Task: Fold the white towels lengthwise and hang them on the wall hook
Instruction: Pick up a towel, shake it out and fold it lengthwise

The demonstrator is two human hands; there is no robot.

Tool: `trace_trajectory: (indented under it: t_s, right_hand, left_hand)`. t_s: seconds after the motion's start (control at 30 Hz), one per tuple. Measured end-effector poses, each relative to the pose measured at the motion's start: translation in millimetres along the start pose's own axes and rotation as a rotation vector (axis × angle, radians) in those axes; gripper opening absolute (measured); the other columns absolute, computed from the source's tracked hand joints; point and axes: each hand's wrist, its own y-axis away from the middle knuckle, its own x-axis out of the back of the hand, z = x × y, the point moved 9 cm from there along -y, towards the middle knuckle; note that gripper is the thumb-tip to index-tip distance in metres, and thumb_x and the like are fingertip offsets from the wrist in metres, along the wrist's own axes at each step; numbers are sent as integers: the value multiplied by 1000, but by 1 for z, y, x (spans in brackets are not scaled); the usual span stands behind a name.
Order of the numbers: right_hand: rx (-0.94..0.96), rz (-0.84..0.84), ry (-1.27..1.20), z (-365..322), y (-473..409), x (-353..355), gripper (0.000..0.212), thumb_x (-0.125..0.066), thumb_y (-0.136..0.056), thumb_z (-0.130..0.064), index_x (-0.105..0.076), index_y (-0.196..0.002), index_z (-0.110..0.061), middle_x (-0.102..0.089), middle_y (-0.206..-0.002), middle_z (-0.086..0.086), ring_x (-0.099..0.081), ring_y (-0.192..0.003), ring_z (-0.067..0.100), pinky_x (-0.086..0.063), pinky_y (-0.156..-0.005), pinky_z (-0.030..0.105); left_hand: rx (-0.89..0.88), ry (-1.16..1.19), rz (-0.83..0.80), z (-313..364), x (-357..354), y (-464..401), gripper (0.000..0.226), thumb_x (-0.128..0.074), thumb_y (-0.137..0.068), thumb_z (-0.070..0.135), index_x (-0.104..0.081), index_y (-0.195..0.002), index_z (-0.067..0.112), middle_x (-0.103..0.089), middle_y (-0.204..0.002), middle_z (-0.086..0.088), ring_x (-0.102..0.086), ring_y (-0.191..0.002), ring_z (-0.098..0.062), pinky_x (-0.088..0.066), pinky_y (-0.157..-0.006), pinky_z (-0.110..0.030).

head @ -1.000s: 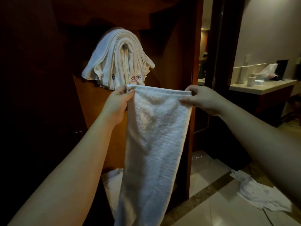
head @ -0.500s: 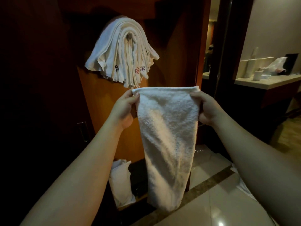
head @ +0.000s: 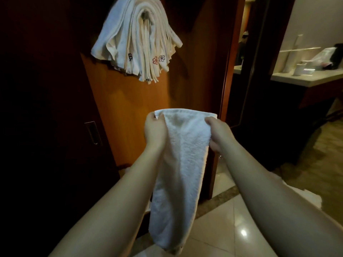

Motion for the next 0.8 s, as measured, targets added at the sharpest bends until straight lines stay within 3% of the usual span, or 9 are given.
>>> trace_trajectory:
  t_s: [0.13, 0.27, 0.33, 0.57, 0.63, 0.73, 0.8]
  right_hand:
    - [157, 70, 175, 0, 41, -17, 47, -52, -86, -42, -55, -127, -19, -68, -110, 4, -69, -99, 25, -57, -89, 48]
    - [239, 43, 336, -1, 66, -28, 45, -44, -99, -47, -49, -137, -22, -62, -105, -8, -63, -96, 14, -52, -74, 34]
    - [267, 26, 416, -5, 70, -29, 46, -40, -103, -49, -45, -140, -22, -60, -100, -11, -62, -91, 9, -46, -66, 29]
    - [416, -44, 549, -17, 88, -38, 34, -34, -106, -52, -49, -128, -30, -60, -96, -17, -62, -79, -8, -43, -52, 8]
    - [420, -84, 563, -19, 91, -42, 37, -34, -105, -55, -50, -130, -33, -61, -98, -18, -62, -82, -9, -44, -57, 6]
    - [445, -146, 546, -22, 95, -42, 29, -36, -104, -57, -55, -122, -44, -68, -103, -15, -65, -93, -3, -48, -73, 18]
    - [443, -222, 545, -19, 98, -44, 23, -37, -102, -60, -57, -112, -55, -69, -105, -23, -65, -96, -7, -48, -78, 21]
  left_hand:
    - [-59, 51, 31, 2, -3, 41, 10, -46, -103, 32, -55, -102, 33, -61, -91, 16, -59, -82, 0, -42, -63, -21]
    - [-72, 102, -83, 5, -12, 65, 8, -49, -103, 33, -56, -99, 36, -66, -86, 14, -65, -77, 0, -48, -56, -14]
    - [-75, 125, -139, 6, -14, 71, 8, -50, -103, 35, -58, -99, 36, -68, -87, 21, -66, -76, 4, -48, -53, -10]
    - [-78, 210, -277, 11, -13, 74, 14, -59, -98, 33, -67, -108, 27, -73, -94, 13, -71, -85, -4, -59, -66, -22]
    - [-73, 200, -303, 12, -12, 75, 13, -63, -96, 32, -70, -107, 28, -74, -96, 16, -70, -90, 0, -56, -68, -17]
    - [-13, 237, -404, 11, -15, 76, 12, -67, -94, 28, -73, -104, 28, -75, -100, 11, -72, -96, -6, -58, -80, -27]
    - [23, 253, -468, 12, -16, 77, 17, -68, -93, 24, -74, -108, 24, -76, -104, 7, -72, -101, -9, -58, -86, -31]
